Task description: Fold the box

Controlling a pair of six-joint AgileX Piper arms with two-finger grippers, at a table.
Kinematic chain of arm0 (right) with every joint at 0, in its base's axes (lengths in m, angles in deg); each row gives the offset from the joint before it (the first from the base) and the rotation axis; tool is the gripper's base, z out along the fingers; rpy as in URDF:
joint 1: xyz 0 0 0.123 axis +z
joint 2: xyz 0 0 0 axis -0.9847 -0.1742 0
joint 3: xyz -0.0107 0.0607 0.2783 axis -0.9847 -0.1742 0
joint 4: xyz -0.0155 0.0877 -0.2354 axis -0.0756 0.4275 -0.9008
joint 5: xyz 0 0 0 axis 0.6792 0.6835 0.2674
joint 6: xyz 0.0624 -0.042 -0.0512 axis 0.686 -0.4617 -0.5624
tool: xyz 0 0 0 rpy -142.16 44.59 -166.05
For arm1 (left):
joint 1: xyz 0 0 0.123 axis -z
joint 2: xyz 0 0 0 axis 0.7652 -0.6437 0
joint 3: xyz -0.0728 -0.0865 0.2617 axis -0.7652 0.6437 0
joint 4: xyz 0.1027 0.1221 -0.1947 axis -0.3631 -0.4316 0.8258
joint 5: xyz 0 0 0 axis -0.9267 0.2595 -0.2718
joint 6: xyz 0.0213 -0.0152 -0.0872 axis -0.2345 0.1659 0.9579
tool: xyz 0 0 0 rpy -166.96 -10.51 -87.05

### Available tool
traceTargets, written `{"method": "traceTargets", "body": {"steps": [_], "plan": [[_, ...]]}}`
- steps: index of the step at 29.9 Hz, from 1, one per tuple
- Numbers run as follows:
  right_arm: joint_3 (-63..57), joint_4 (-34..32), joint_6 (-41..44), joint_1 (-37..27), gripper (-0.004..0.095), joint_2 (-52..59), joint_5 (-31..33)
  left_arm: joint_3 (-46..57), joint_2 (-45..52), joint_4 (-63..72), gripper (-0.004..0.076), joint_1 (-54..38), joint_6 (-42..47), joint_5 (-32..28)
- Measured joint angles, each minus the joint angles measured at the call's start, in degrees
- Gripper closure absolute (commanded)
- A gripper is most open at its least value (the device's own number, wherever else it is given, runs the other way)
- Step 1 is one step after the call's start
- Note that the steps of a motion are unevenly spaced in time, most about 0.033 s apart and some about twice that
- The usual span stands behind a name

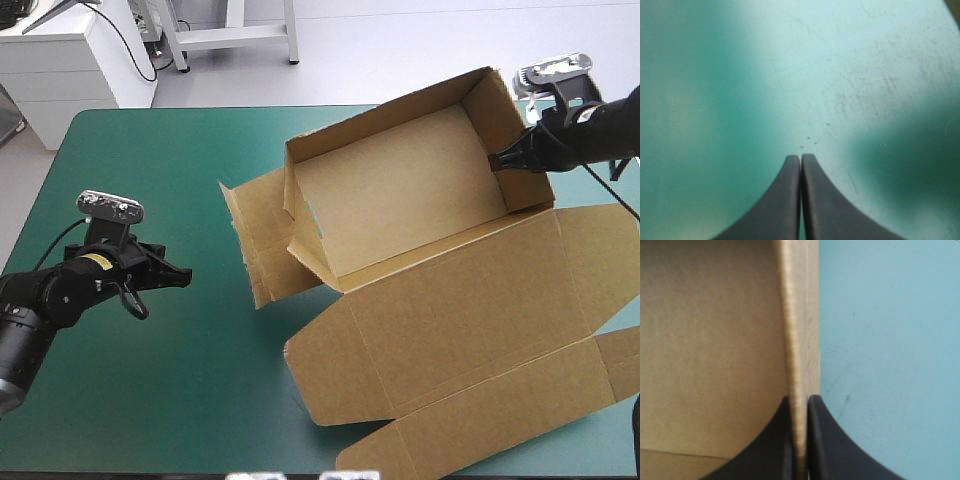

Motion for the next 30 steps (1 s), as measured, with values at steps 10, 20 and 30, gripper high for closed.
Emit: {"method": "traceTargets", "body": {"steps": [10, 20, 30], "plan": [[-0.2, 3.2, -0.7, -1.8, 0.0929, 2.5, 0.0, 0.9, -10.2, 19.0, 0.0732, 0.0, -10.7, -6.7], [-0.2, 4.0, -1.2, -1.8, 0.0929, 2.5, -0.1, 0.9, -18.2, 56.2, 0.0731, 0.0, -45.0, -3.3], [-0.2, 2.9, -0.3, -2.3, 0.0929, 0.6, -0.4, 0.9, -19.1, 78.5, 0.0731, -0.1, -63.2, 9.1]]}}
